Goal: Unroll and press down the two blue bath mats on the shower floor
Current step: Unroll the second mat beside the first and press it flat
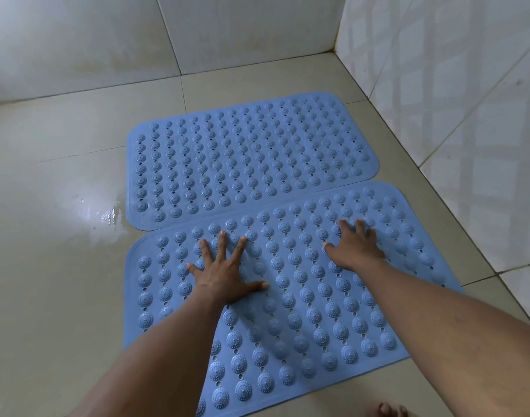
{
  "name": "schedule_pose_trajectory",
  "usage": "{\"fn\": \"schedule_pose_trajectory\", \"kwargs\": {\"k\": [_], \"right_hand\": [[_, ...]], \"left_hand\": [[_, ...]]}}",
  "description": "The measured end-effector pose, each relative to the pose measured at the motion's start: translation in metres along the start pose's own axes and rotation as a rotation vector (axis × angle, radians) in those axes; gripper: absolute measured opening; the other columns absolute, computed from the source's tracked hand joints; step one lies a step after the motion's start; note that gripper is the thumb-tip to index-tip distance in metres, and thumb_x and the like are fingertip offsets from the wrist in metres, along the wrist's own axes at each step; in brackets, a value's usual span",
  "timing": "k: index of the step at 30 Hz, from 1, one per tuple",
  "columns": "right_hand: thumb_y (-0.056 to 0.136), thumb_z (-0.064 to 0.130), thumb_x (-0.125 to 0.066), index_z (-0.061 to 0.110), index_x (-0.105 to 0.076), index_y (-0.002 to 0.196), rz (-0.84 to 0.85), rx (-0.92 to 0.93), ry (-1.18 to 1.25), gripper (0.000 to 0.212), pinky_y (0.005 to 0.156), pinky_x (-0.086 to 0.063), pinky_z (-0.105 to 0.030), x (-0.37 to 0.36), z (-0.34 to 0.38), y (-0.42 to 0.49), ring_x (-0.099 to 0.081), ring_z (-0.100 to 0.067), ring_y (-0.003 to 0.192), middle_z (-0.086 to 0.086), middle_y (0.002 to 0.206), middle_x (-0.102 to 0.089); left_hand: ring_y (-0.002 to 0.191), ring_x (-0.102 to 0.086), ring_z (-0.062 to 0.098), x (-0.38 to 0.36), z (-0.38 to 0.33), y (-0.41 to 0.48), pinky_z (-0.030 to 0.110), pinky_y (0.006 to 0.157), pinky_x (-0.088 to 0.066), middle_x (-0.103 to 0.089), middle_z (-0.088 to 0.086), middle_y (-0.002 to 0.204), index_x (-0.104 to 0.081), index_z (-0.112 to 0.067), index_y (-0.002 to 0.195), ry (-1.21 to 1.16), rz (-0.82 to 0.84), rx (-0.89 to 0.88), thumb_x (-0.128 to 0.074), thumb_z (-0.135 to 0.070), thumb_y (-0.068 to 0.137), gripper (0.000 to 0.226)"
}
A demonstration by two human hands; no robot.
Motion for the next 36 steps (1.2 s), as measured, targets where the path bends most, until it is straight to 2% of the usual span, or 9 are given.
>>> {"fn": "schedule_pose_trajectory", "kwargs": {"k": [2, 4, 9, 17, 20, 23, 27, 31, 36], "right_hand": [[0.094, 0.062, -0.046, 0.034, -0.011, 0.158, -0.040, 0.011, -0.021, 0.078, 0.114, -0.025, -0.066, 0.001, -0.002, -0.003, 0.001, -0.036, 0.155, -0.004, 0.169, 0.004], [0.096, 0.063, -0.042, 0.032, -0.017, 0.158, -0.106, 0.053, -0.036, 0.073, 0.118, -0.020, -0.062, 0.001, -0.006, -0.003, 0.000, -0.033, 0.155, -0.005, 0.169, -0.001], [0.100, 0.057, -0.038, 0.029, -0.020, 0.158, -0.202, 0.093, 0.002, 0.067, 0.121, -0.014, -0.059, 0.008, -0.018, 0.005, 0.001, -0.026, 0.156, -0.003, 0.170, -0.003], [0.102, 0.053, -0.037, 0.021, -0.021, 0.160, -0.359, 0.169, -0.065, 0.067, 0.122, -0.017, -0.054, 0.044, -0.047, 0.054, -0.008, -0.027, 0.156, -0.004, 0.170, -0.012], [0.100, 0.055, -0.035, 0.020, -0.031, 0.157, -0.392, 0.242, -0.049, 0.066, 0.120, -0.022, -0.056, 0.044, -0.046, 0.074, -0.017, -0.030, 0.154, -0.007, 0.167, -0.023], [0.096, 0.056, -0.037, 0.019, -0.046, 0.148, -0.503, 0.288, 0.003, 0.064, 0.116, -0.028, -0.060, 0.028, -0.041, 0.082, -0.033, -0.035, 0.147, -0.011, 0.160, -0.036], [0.097, 0.050, -0.047, 0.021, -0.050, 0.146, -0.645, 0.291, 0.005, 0.057, 0.117, -0.025, -0.060, 0.014, -0.042, 0.084, -0.035, -0.035, 0.146, -0.011, 0.158, -0.037], [0.096, 0.049, -0.047, 0.021, -0.051, 0.146, -0.655, 0.291, 0.016, 0.057, 0.117, -0.024, -0.061, 0.016, -0.042, 0.084, -0.034, -0.034, 0.147, -0.011, 0.159, -0.037], [0.095, 0.050, -0.047, 0.020, -0.055, 0.144, -0.683, 0.296, 0.039, 0.058, 0.117, -0.026, -0.061, 0.015, -0.042, 0.085, -0.035, -0.034, 0.147, -0.011, 0.159, -0.040]], "left_hand": [[0.151, 0.025, 0.042, -0.002, -0.002, -0.001, 0.072, 0.118, 0.002, 0.023, 0.000, 0.168, 0.013, -0.046, 0.157, 0.052, -0.091, -0.006, -0.027, -0.102, 0.067, 0.113], [0.151, 0.027, 0.036, -0.004, -0.006, -0.001, 0.064, 0.120, 0.009, 0.019, 0.003, 0.169, 0.009, -0.043, 0.159, 0.076, -0.169, -0.049, -0.018, -0.098, 0.074, 0.105], [0.151, 0.031, 0.027, -0.003, -0.041, 0.011, 0.056, 0.124, 0.010, 0.021, 0.001, 0.169, 0.004, -0.037, 0.161, 0.111, -0.285, -0.211, -0.020, -0.088, 0.085, 0.094], [0.153, 0.025, 0.024, 0.019, -0.120, 0.060, 0.050, 0.126, 0.007, 0.011, 0.000, 0.171, 0.000, -0.028, 0.163, 0.105, -0.345, -0.420, -0.019, -0.079, 0.092, 0.090], [0.155, 0.020, 0.023, 0.022, -0.142, 0.083, 0.048, 0.127, 0.005, 0.004, 0.000, 0.171, -0.006, -0.024, 0.163, 0.099, -0.358, -0.450, -0.015, -0.077, 0.091, 0.090], [0.157, 0.011, 0.022, 0.012, -0.150, 0.098, 0.046, 0.127, 0.004, -0.006, 0.000, 0.171, -0.011, -0.023, 0.163, 0.101, -0.359, -0.452, -0.018, -0.072, 0.095, 0.085], [0.158, -0.006, 0.023, 0.002, -0.146, 0.101, 0.049, 0.126, -0.012, -0.024, 0.002, 0.167, -0.028, -0.019, 0.160, 0.048, -0.477, -0.465, -0.030, -0.067, 0.096, 0.080], [0.156, -0.015, 0.024, 0.002, -0.148, 0.100, 0.051, 0.124, -0.020, -0.032, 0.005, 0.165, -0.039, -0.009, 0.154, -0.030, -0.531, -0.488, -0.041, -0.058, 0.096, 0.076], [0.156, -0.017, 0.025, -0.002, -0.146, 0.103, 0.050, 0.124, -0.022, -0.030, 0.006, 0.165, -0.042, -0.007, 0.152, -0.025, -0.528, -0.496, -0.041, -0.055, 0.097, 0.073]]}}
Point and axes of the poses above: each hand's wrist, its own y-axis towards the middle knuckle, its own x-axis out of the back of the hand, z = x × y, the point moved 3 cm from there along y, towards the middle knuckle
